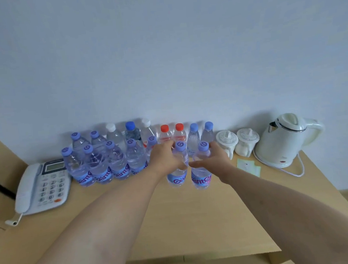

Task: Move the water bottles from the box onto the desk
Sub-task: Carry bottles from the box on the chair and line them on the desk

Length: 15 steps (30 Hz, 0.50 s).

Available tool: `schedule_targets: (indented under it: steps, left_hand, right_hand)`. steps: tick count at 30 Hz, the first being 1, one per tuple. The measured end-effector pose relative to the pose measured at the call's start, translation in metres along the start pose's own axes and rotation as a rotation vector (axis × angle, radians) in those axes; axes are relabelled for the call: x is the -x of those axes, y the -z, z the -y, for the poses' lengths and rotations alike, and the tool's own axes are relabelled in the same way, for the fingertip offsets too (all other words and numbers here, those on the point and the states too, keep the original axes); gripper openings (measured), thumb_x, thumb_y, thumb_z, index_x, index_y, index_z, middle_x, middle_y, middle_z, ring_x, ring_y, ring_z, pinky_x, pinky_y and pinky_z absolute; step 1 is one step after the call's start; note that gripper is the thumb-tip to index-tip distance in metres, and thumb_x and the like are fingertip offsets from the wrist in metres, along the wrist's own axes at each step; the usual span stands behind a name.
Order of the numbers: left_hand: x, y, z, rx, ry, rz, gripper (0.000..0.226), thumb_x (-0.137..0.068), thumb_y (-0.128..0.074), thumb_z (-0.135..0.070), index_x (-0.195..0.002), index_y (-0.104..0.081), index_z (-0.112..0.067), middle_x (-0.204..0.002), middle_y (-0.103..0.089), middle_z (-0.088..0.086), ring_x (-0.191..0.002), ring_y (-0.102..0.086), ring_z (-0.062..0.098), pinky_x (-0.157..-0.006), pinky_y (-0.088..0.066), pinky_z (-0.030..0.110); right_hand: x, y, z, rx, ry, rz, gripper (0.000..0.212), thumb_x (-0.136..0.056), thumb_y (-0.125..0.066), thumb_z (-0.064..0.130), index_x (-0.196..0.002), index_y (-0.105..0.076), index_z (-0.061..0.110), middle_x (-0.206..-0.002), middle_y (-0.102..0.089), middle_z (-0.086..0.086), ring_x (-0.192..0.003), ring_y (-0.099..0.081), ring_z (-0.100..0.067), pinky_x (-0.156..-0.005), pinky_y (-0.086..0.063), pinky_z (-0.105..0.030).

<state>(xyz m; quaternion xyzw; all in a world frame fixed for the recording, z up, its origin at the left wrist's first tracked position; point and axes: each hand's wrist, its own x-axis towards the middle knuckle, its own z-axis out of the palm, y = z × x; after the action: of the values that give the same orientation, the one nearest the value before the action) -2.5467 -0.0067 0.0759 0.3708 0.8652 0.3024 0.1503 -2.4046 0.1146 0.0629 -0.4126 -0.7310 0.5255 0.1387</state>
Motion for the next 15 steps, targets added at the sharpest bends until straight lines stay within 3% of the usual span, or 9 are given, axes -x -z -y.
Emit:
schedule_targets:
  steps: [3, 6, 9, 13, 15]
  left_hand:
    - [-0.015, 0.001, 0.002, -0.032, -0.017, 0.016, 0.044, -0.057, -0.089, -0.018, -0.087, -0.058, -0.024, -0.080, -0.059, -0.007, -0.073, -0.058, 0.018, -0.050, -0.035, 0.025]
    - [-0.030, 0.000, 0.000, -0.117, -0.031, 0.024, 0.050, -0.056, -0.087, -0.013, -0.071, -0.042, -0.027, -0.074, -0.051, -0.011, -0.069, -0.050, 0.016, -0.049, -0.029, 0.024]
    - [-0.044, -0.002, 0.000, -0.157, -0.028, 0.050, 0.052, -0.058, -0.087, -0.007, -0.068, -0.039, -0.026, -0.072, -0.049, -0.011, -0.066, -0.049, 0.015, -0.048, -0.028, 0.024]
    - [-0.061, -0.003, 0.001, -0.274, -0.035, 0.067, 0.045, -0.060, -0.085, -0.005, -0.068, -0.044, -0.020, -0.076, -0.047, -0.008, -0.065, -0.048, 0.014, -0.047, -0.026, 0.022]
    - [-0.066, -0.003, 0.002, -0.292, -0.046, 0.057, 0.039, -0.064, -0.082, -0.004, -0.077, -0.048, -0.017, -0.078, -0.048, -0.004, -0.066, -0.048, 0.015, -0.048, -0.026, 0.025]
  right_hand:
    - [-0.022, -0.001, 0.004, 0.079, 0.005, 0.008, 0.064, -0.065, -0.095, 0.020, -0.115, -0.055, 0.017, -0.108, -0.065, -0.002, -0.101, -0.063, -0.023, -0.086, -0.056, -0.042]
    - [-0.041, -0.003, 0.008, 0.127, 0.013, 0.027, 0.059, -0.064, -0.094, 0.016, -0.112, -0.059, 0.018, -0.101, -0.064, 0.002, -0.098, -0.062, -0.023, -0.075, -0.051, -0.034]
    - [-0.056, -0.007, 0.011, 0.204, 0.039, 0.067, 0.056, -0.064, -0.094, 0.016, -0.110, -0.062, 0.022, -0.094, -0.063, 0.008, -0.097, -0.062, -0.021, -0.075, -0.050, -0.032]
    - [-0.074, -0.007, 0.014, 0.343, 0.027, 0.101, 0.061, -0.067, -0.093, 0.018, -0.121, -0.065, 0.016, -0.100, -0.069, -0.003, -0.098, -0.066, -0.025, -0.084, -0.057, -0.040]
    - [-0.081, -0.008, 0.014, 0.330, 0.016, 0.095, 0.058, -0.068, -0.093, 0.014, -0.120, -0.066, 0.013, -0.101, -0.070, -0.005, -0.099, -0.066, -0.026, -0.084, -0.056, -0.039]
